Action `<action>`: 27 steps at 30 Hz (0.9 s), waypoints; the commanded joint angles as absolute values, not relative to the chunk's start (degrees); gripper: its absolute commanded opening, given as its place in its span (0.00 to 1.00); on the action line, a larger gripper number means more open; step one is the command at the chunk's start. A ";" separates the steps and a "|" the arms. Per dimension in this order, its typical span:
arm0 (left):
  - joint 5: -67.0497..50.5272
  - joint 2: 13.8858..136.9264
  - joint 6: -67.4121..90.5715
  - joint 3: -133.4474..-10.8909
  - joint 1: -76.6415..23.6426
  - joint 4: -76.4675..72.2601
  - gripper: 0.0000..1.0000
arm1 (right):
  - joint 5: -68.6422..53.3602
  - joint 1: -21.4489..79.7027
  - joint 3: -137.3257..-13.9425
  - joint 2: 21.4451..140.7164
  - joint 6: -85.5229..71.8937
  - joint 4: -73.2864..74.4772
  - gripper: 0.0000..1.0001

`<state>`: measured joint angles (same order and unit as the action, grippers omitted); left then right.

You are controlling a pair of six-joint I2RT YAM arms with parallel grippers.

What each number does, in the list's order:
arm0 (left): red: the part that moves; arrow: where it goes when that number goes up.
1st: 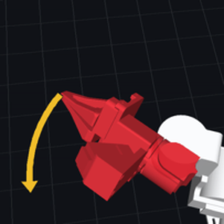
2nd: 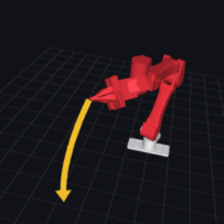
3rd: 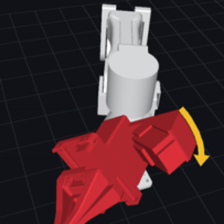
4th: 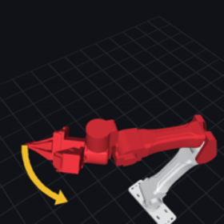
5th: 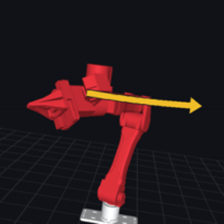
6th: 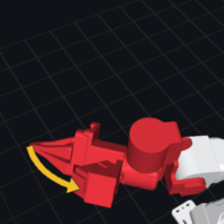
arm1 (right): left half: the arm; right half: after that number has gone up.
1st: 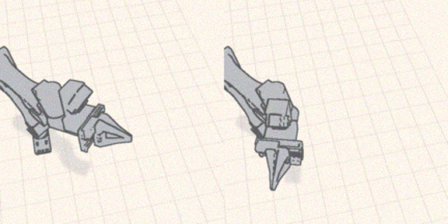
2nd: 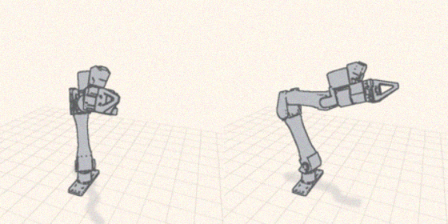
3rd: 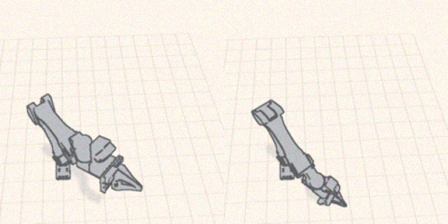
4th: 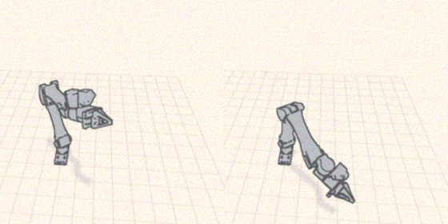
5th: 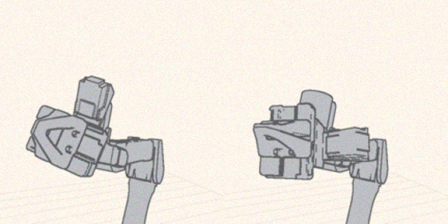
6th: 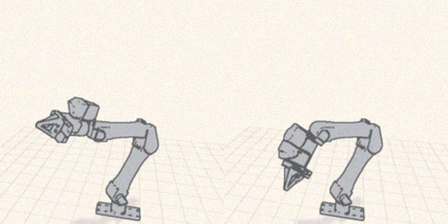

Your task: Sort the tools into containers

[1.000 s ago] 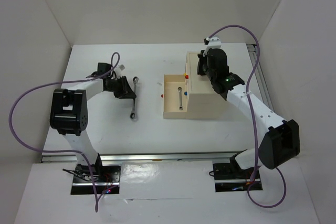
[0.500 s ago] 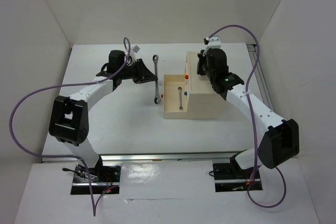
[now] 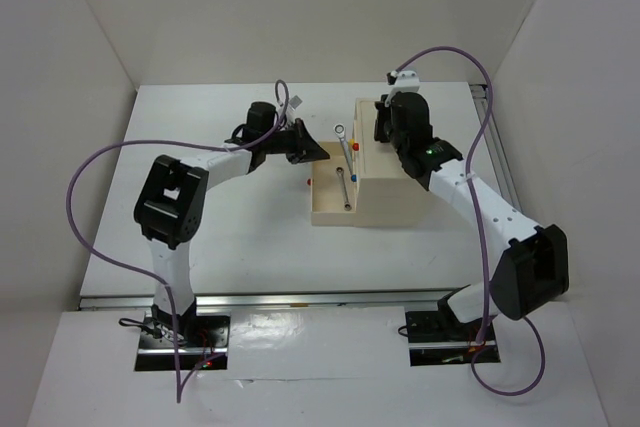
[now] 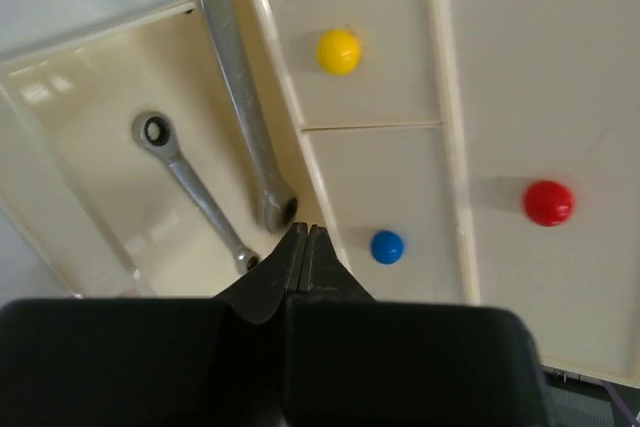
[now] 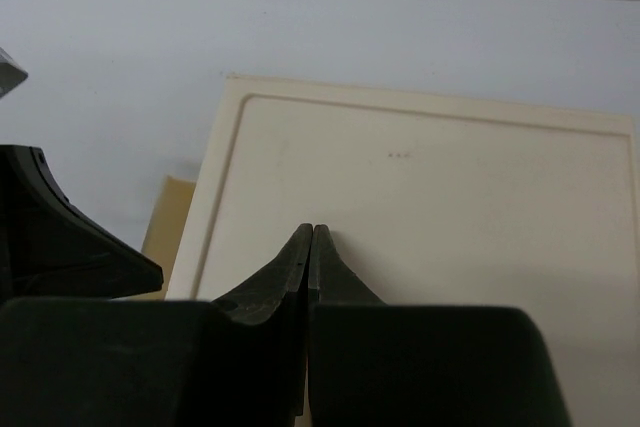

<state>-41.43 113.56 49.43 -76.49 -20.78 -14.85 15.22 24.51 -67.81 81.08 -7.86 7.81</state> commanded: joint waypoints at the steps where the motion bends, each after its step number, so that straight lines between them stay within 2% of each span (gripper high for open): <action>1: -43.24 114.17 46.69 -76.03 -20.57 -19.43 0.00 | 15.47 24.79 -64.07 86.04 -7.91 22.76 0.00; 4: -43.25 112.77 43.96 -74.44 -21.97 -17.25 0.00 | 15.47 24.79 -64.60 87.27 -7.39 22.76 0.00; 9: -30.26 103.81 36.04 -71.37 -20.57 -11.00 0.00 | 16.00 24.79 -65.13 87.98 -7.38 23.29 0.00; 12: -22.43 101.78 34.73 -70.75 -18.46 -8.79 0.14 | 16.00 24.79 -65.13 88.51 -7.38 23.29 0.00; 17: -14.87 99.76 32.34 -72.16 -17.93 -5.01 0.19 | 16.00 24.79 -65.65 89.12 -7.38 23.29 0.00; 20: -7.25 100.01 31.73 -74.69 -17.93 0.16 0.27 | 16.52 24.79 -65.65 89.65 -7.38 23.82 0.00; 21: -5.99 102.11 30.60 -75.92 -17.93 2.18 0.27 | 16.52 24.79 -65.65 89.65 -7.38 23.82 0.00; 22: -5.02 103.52 30.59 -76.98 -17.93 5.42 0.21 | 16.52 24.79 -65.65 89.65 -7.38 23.82 0.00; 24: -4.14 106.51 29.88 -80.15 -19.06 8.07 0.00 | 16.52 24.79 -65.65 89.65 -7.38 23.82 0.00; 27: -3.00 111.17 29.88 -82.18 -22.57 11.07 0.00 | 17.13 24.79 -65.65 90.17 -7.38 23.82 0.00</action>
